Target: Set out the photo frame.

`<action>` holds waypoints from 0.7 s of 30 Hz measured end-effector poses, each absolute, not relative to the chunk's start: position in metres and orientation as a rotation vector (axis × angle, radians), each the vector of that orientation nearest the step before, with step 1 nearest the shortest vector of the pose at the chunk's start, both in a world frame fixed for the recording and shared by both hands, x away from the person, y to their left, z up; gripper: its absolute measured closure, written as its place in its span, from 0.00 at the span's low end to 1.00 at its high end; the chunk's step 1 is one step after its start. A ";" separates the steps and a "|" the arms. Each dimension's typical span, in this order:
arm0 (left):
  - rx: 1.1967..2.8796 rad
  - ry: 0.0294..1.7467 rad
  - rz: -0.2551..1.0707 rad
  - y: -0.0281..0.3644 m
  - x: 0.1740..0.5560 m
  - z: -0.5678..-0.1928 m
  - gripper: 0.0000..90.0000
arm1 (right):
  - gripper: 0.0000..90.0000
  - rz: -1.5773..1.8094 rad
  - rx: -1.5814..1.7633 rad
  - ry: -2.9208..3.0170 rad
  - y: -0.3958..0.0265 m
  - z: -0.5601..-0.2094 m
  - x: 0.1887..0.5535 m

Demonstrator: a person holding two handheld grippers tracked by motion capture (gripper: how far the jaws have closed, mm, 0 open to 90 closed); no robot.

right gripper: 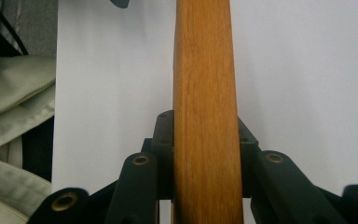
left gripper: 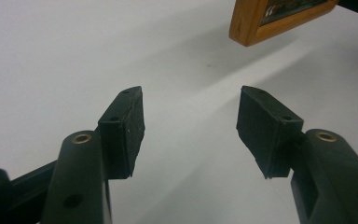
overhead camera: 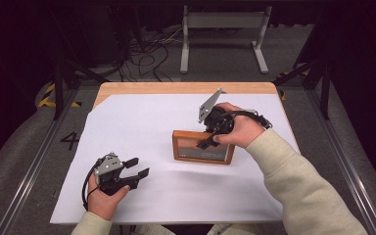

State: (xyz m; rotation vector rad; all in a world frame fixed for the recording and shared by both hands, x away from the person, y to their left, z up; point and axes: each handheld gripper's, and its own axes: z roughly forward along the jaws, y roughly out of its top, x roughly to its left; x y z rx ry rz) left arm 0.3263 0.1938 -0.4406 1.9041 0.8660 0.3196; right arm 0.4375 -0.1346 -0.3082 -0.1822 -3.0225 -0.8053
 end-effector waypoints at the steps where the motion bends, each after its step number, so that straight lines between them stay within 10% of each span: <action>1: 1.904 0.866 0.320 0.194 0.326 -0.441 0.46 | 0.78 -0.814 -0.155 -3.018 -0.134 -0.310 0.440; 21: 1.905 0.861 0.304 0.191 0.328 -0.441 0.46 | 0.78 -0.748 -0.059 -2.962 -0.136 -0.352 0.464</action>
